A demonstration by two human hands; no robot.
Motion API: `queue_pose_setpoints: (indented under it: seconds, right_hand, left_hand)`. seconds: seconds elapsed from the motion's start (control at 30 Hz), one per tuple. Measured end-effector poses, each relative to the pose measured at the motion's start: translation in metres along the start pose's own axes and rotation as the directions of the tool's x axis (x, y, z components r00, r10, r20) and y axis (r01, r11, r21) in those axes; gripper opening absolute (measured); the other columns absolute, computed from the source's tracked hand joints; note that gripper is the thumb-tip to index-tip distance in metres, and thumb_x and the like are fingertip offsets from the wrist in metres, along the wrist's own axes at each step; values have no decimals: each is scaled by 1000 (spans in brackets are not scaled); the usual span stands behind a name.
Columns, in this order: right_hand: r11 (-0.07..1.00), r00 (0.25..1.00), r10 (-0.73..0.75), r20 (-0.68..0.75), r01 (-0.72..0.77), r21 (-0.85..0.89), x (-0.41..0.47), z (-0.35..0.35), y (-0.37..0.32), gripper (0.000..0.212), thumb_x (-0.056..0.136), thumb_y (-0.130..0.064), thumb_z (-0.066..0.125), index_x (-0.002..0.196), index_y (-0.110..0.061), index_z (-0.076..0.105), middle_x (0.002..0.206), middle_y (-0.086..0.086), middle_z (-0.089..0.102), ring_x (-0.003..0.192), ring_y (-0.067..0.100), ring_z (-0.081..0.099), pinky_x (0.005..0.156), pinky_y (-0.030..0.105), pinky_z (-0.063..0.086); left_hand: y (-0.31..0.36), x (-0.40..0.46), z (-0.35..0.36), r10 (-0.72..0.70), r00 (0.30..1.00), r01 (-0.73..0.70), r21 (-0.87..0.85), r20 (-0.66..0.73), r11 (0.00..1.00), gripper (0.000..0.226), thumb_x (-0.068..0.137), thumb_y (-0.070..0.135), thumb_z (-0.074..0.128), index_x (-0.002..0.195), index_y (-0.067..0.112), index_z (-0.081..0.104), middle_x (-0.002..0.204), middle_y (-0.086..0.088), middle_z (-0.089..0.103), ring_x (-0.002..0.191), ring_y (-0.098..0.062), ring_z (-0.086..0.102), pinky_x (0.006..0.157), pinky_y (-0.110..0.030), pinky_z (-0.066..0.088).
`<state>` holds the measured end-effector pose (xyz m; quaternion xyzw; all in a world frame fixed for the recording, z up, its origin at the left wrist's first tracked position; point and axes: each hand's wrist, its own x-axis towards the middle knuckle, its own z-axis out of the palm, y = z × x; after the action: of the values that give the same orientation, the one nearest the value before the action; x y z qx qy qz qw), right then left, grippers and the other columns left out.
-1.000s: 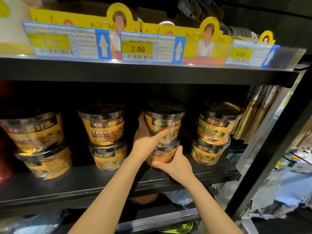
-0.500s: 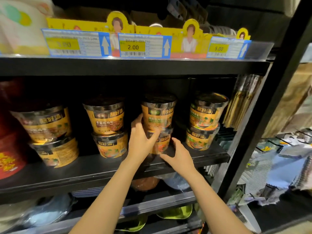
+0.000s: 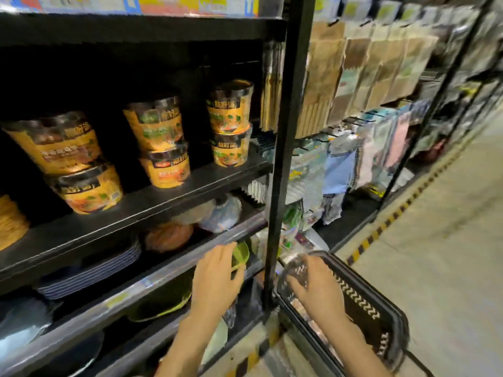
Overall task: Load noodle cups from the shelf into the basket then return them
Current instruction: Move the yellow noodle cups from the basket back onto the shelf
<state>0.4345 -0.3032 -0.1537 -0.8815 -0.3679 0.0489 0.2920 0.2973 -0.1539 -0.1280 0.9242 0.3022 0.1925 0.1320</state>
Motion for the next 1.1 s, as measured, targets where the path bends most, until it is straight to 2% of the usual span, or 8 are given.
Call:
queue_pose_setpoints:
  seconds: [0.27,0.37,0.43,0.5,0.73,0.83,0.93,1.1]
  right_hand:
    - [938,936,346,61,-345,-31,-96,-9,102,51,85,-39,58,130,-18,46,123,2,53,116,23,52,88,31,41]
    - [900,895,436,96,-436,-28,-113,-4,138,49,87,-37,60,131,-23,43,124,-2,52,120,18,49,91,25,39]
    - [853,844,521,127,-521,-35,-113,-5,161,51,89,-42,56,134,-27,38,130,-5,47,125,13,44,96,22,36]
    - [823,812,565,146,-567,-37,-106,-8,186,53,89,-45,54,136,-29,36,134,-7,44,127,12,42,98,22,36]
    - [761,748,640,179,-648,-14,-59,-21,265,50,88,-37,59,134,-23,43,128,-1,51,119,17,51,89,28,44]
    - [725,707,670,226,-689,5,-43,-16,294,49,88,-34,59,133,-23,44,129,1,51,117,19,53,90,31,46]
    - [697,659,691,297,-717,-32,-31,3,326,49,89,-36,57,134,-23,41,130,1,49,119,20,50,90,30,44]
    - [590,519,747,416,-806,-54,-11,67,382,47,93,-37,52,135,-22,36,129,0,45,121,18,48,89,26,41]
  left_hand:
    - [54,-76,91,16,913,8,-56,407,998,50,83,53,39,123,26,52,116,6,58,109,-20,58,89,-31,46]
    - [71,-75,122,80,855,-67,-45,512,997,48,79,52,39,107,23,65,100,10,66,86,-11,66,66,-21,50]
    - [91,-58,140,68,792,-66,-25,606,997,50,86,50,38,127,25,51,120,10,56,108,-9,57,82,-18,43]
    - [110,-36,165,118,789,-77,-94,603,993,53,92,49,38,140,28,31,138,9,41,127,-11,39,97,-20,32]
    - [164,27,237,255,695,-219,-139,672,966,55,94,52,29,142,25,30,142,9,38,132,-12,35,107,-31,30]
    - [177,35,261,223,652,-175,-142,724,974,71,78,60,21,132,22,47,128,2,54,121,-20,50,101,-35,39]
    - [183,49,295,216,625,-150,-155,750,976,52,78,50,38,124,27,47,113,0,63,104,-21,62,86,-28,49]
    - [167,85,387,241,448,-297,-112,861,948,54,96,46,35,145,28,20,148,9,28,136,-9,27,109,-22,26]
